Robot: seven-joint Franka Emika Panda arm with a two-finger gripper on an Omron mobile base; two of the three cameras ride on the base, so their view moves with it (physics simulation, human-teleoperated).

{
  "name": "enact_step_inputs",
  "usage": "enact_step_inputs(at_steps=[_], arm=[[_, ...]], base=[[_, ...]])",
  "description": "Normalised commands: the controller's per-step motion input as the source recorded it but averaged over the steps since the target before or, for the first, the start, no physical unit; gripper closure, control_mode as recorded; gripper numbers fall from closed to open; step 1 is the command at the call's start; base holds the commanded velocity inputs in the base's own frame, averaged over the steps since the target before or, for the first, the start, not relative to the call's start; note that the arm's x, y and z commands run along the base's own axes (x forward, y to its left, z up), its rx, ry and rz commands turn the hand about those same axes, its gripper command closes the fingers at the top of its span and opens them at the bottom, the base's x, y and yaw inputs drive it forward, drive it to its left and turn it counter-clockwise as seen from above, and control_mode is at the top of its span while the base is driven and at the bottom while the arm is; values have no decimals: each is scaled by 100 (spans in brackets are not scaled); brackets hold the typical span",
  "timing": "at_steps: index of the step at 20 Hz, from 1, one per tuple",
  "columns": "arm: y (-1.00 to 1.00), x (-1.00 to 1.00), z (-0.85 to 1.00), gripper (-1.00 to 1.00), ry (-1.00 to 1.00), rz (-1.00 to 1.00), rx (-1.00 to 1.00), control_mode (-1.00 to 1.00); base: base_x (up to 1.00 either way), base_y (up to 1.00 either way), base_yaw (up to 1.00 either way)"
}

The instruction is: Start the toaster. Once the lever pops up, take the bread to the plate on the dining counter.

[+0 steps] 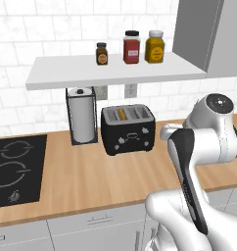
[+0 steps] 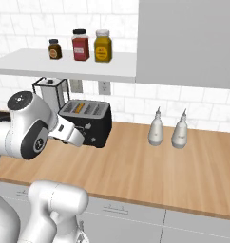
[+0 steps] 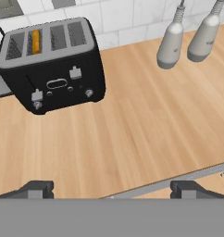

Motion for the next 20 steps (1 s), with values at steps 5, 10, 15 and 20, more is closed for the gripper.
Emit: enact_step_inputs(at_steps=[5,10,15,20], arm=[[0,0,0,-100,0,0,0,-100],[0,0,0,-100,0,0,0,-100],[0,0,0,-100,0,0,0,-100],[0,0,0,-100,0,0,0,-100]], base=[[0,0,0],[0,0,0],[0,0,0],[0,0,0]])
